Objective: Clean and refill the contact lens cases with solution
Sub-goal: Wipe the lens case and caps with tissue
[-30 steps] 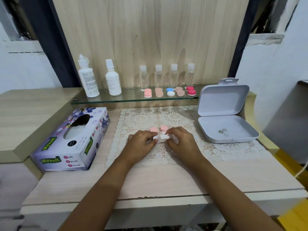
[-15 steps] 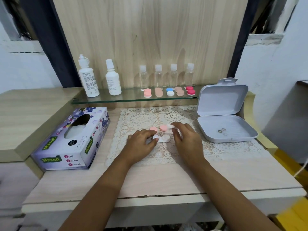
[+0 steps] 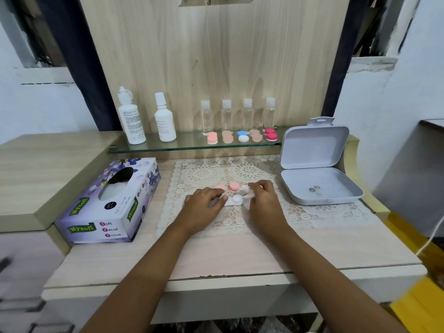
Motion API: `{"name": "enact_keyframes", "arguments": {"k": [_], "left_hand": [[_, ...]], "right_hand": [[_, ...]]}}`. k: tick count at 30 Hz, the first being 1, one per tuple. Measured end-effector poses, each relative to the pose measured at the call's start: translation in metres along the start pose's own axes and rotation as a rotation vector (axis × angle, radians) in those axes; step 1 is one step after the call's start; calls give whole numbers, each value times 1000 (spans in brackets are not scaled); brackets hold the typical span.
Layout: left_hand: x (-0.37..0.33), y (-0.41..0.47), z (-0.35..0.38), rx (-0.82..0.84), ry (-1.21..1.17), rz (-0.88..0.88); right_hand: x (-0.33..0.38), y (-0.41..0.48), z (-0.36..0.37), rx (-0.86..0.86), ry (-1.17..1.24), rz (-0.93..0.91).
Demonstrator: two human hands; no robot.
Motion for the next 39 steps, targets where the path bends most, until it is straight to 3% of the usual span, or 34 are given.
{"name": "enact_keyframes", "arguments": {"k": [7,13,17,21,26,39], "left_hand": [[-7,-1,-7,-107,16,-23],[-14,-9,-15,-222,286,-50],[-13,-12,-19,-72,197,-39],[-15,-20,-33,111,176,-22],[-19,-31,-56,357,344,-3],[-32,-93,-107,375,410,42]], "right_hand": [[5,0,-5,-64,-106,34],[-10,10,-3,-132,-161,85],[0,7,-18,-66,-3,122],[10,2,-26,-22,-12,100],[29,2,-41,-20,-71,43],[119,-17,-26,76,-33,-285]]}}
Point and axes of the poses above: each hand's wrist, its own y-axis towards the middle knuckle, its own z-axis out of the palm, x = y × z, the point moved 5 cm from there along y, towards the middle knuckle, and after that the axes turned 4 degrees about z, right-handed, at the moved point
